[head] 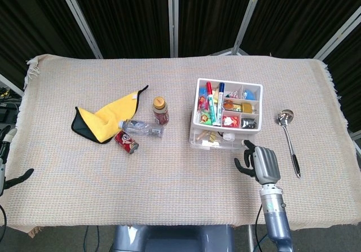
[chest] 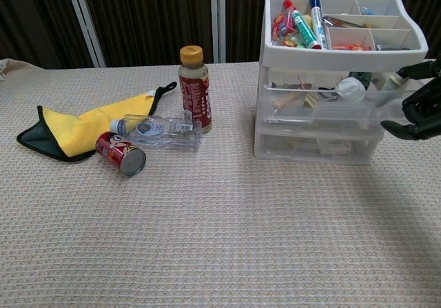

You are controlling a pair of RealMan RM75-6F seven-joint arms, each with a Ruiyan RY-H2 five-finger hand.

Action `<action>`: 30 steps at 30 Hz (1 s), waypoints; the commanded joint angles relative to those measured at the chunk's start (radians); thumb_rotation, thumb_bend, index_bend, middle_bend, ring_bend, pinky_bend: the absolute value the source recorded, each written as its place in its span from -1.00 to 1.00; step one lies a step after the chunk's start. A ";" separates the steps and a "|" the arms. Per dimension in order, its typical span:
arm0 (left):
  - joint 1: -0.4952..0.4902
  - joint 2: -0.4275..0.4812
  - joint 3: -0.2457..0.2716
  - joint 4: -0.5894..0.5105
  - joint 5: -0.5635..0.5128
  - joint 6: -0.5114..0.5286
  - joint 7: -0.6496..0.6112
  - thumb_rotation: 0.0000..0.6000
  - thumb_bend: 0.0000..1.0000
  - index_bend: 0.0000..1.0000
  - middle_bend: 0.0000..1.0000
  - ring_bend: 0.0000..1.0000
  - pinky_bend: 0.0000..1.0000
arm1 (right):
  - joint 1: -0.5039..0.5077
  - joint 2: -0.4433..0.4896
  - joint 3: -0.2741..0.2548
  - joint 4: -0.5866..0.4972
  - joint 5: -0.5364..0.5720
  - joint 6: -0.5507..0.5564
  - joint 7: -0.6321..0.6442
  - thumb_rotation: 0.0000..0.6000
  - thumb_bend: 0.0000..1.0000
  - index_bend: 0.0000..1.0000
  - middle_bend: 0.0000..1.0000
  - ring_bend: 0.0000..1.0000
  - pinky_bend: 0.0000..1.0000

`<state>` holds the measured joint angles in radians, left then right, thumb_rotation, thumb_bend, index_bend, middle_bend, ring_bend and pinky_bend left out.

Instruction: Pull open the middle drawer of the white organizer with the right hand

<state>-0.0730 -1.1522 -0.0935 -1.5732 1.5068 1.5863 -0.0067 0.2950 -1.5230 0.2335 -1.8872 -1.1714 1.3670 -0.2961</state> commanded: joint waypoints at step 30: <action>0.003 0.001 0.003 -0.006 0.002 0.003 0.007 1.00 -0.92 -1.00 -1.00 -1.00 -1.00 | -0.094 0.027 -0.155 -0.043 -0.182 0.079 0.088 1.00 -0.48 0.03 0.55 0.58 0.18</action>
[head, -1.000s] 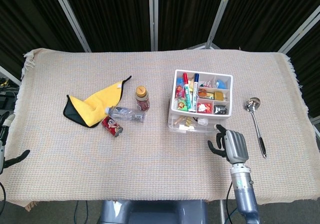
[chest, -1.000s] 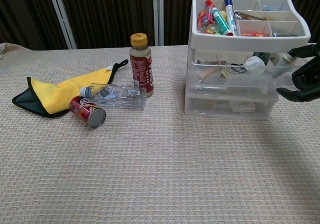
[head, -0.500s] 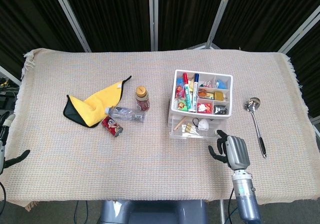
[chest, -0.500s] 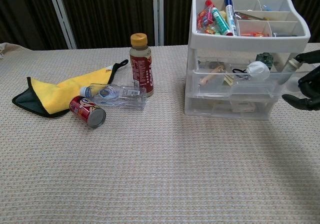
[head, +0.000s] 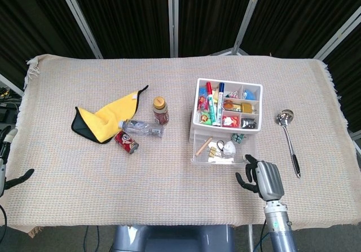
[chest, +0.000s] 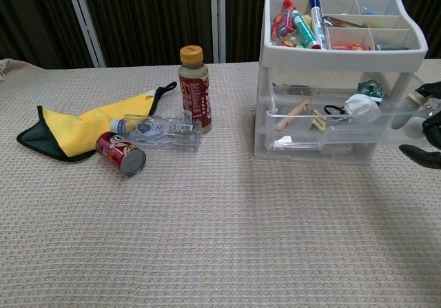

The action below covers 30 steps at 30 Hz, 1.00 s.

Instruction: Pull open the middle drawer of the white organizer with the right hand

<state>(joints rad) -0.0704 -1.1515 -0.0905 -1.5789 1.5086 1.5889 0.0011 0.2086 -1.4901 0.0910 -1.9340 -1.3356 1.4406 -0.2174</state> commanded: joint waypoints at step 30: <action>0.009 0.009 0.001 0.000 0.011 0.017 -0.031 1.00 -0.92 -1.00 -1.00 -1.00 -1.00 | -0.066 -0.046 -0.084 0.026 -0.182 0.074 -0.011 1.00 -0.67 -0.56 0.60 0.62 0.20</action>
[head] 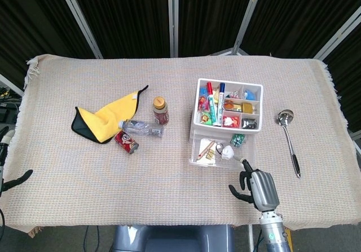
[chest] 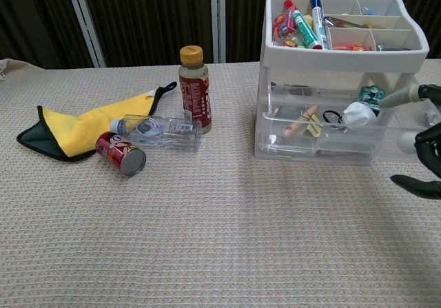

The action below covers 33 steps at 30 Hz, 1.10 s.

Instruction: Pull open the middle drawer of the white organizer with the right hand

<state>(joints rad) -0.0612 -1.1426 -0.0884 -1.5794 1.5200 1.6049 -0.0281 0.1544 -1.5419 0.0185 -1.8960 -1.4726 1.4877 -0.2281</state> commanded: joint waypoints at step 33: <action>0.001 0.006 -0.009 0.004 -0.014 -0.001 -0.021 1.00 -0.92 -1.00 -1.00 -1.00 -1.00 | 0.158 0.159 0.233 -0.274 0.279 -0.136 -0.567 1.00 -0.97 -0.06 1.00 0.99 0.26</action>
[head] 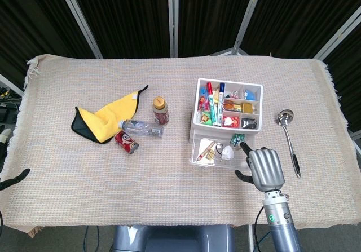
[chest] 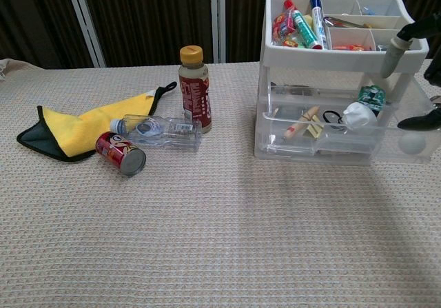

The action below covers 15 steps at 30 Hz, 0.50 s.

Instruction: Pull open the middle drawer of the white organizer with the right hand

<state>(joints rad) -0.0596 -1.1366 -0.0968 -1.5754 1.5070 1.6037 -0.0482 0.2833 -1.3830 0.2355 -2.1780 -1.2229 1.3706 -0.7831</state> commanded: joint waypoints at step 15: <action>-0.003 0.005 -0.004 0.001 -0.012 -0.012 -0.011 1.00 -0.92 -1.00 -1.00 -1.00 -1.00 | 0.120 -0.040 0.041 0.063 0.119 0.005 -0.063 1.00 -0.97 0.01 1.00 0.99 0.27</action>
<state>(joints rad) -0.0624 -1.1320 -0.1004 -1.5747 1.4949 1.5915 -0.0591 0.4001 -1.4205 0.2776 -2.1173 -1.1060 1.3738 -0.8446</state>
